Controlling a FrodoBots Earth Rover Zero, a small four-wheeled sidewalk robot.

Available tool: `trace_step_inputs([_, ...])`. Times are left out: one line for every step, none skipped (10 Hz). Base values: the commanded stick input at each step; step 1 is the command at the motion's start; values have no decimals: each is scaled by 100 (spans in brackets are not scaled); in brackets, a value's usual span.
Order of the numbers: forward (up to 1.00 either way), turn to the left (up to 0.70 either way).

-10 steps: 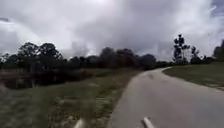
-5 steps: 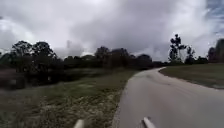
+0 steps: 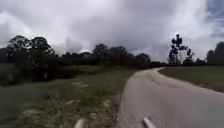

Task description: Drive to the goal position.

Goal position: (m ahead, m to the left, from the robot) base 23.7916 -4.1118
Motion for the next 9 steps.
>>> trace_step_inputs([85, -34])
trace_step_inputs([85, -34])
trace_step_inputs([85, -34])
trace_step_inputs([85, -34])
trace_step_inputs([85, -34])
trace_step_inputs([85, -34])
trace_step_inputs([85, -34])
trace_step_inputs([85, -34])
trace_step_inputs([85, -34])
